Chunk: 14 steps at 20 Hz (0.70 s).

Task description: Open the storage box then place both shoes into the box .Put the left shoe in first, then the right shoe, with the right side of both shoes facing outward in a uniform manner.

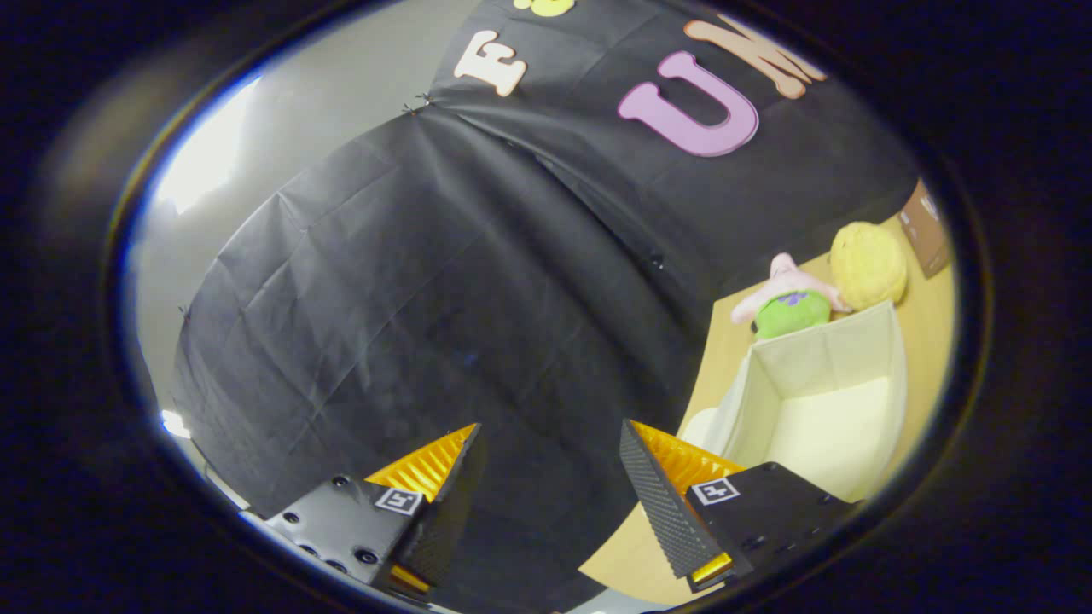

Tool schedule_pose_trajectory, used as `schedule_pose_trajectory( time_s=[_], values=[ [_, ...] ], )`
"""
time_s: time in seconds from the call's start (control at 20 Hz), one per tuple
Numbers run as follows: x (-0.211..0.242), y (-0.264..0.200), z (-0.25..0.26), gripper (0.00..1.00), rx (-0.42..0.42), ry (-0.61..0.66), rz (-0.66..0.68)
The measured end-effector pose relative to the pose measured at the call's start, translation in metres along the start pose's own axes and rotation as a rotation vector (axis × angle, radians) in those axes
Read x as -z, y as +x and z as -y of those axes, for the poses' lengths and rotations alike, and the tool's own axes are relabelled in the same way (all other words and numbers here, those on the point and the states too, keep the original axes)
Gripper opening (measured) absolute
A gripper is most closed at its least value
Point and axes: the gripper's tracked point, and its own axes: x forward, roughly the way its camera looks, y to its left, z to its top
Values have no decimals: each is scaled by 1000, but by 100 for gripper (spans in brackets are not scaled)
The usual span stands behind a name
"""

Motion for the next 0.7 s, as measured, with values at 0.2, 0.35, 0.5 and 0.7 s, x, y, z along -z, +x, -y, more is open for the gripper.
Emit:
schedule_pose_trajectory(
  time_s=[0.2,0.35,0.5,0.7],
  values=[
    [-27,-39,34,98,99,-164,92],
    [-47,-70,65,98,183,-267,132],
    [-63,-104,96,99,276,-384,167],
    [-81,-150,135,99,387,-515,200]
  ],
)
